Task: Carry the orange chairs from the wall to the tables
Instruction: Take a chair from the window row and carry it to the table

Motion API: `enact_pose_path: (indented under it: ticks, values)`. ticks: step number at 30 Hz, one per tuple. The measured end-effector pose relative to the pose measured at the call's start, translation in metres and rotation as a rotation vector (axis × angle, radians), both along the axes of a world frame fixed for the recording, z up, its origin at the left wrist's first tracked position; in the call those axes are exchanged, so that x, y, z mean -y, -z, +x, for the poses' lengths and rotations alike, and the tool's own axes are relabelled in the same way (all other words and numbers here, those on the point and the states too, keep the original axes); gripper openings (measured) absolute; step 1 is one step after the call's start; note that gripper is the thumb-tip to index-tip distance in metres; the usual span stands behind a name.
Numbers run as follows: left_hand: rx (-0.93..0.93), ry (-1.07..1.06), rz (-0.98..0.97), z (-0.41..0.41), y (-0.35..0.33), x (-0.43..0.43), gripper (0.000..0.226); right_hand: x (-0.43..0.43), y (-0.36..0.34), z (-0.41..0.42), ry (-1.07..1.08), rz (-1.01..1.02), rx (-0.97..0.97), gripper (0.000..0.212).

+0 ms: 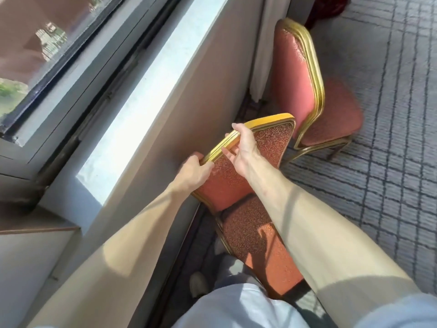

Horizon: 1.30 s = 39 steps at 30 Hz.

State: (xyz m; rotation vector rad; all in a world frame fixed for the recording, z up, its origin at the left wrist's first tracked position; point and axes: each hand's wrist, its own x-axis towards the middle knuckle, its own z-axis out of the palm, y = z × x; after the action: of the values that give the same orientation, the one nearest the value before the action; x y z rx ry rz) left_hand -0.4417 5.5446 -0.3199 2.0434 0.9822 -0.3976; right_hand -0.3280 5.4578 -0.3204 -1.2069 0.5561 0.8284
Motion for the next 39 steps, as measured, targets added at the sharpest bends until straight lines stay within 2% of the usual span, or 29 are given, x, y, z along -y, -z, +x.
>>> enact_pose_path:
  ticks: [3,7,13,15,18,21,23,25,27,29,30,32,35,39]
  values:
    - [-0.008,0.006,0.041,-0.009,-0.003,0.019,0.033,0.015,-0.006,-0.007,-0.063,-0.064,0.053,0.038]
    - [-0.038,0.05,0.096,-0.03,-0.01,0.033,0.036,0.03,-0.014,-0.027,-0.139,-0.165,0.105,0.045]
    - [0.032,0.162,0.134,-0.076,-0.034,0.058,0.045,0.075,-0.035,-0.077,-0.045,-0.217,0.141,0.041]
    - [0.088,0.197,0.088,-0.093,-0.045,0.072,0.049,0.095,-0.045,-0.093,-0.001,-0.229,0.159,0.037]
    - [0.143,0.291,0.032,-0.128,-0.058,0.105,0.056,0.133,-0.054,-0.128,0.099,-0.367,0.261,0.027]
    - [0.161,0.351,0.0,-0.155,-0.069,0.14,0.058,0.167,-0.063,-0.155,0.193,-0.531,0.395,0.036]
    - [0.136,0.427,-0.05,-0.181,-0.07,0.161,0.062,0.201,-0.074,-0.173,0.15,-0.594,0.399,0.03]
    - [0.107,0.488,-0.136,-0.201,-0.064,0.174,0.078,0.241,-0.092,-0.182,0.103,-0.604,0.366,0.017]
    - [0.123,0.473,-0.195,-0.216,-0.061,0.181,0.085,0.29,-0.101,-0.181,0.043,-0.65,0.376,0.031]
    - [0.19,0.479,-0.221,-0.226,-0.068,0.19,0.065,0.332,-0.103,-0.179,-0.044,-0.711,0.42,0.056]
    - [0.203,0.488,-0.22,-0.23,-0.073,0.195,0.057,0.35,-0.106,-0.183,-0.049,-0.734,0.406,0.057]
    - [0.24,0.465,-0.22,-0.236,-0.077,0.207,0.05,0.378,-0.127,-0.204,-0.053,-0.811,0.409,0.04]
    - [0.274,0.392,-0.194,-0.239,-0.082,0.225,0.048,0.406,-0.148,-0.22,-0.098,-0.816,0.508,0.019]
    - [0.332,0.298,-0.167,-0.247,-0.081,0.271,0.044,0.44,-0.158,-0.237,-0.263,-0.845,0.6,0.016]
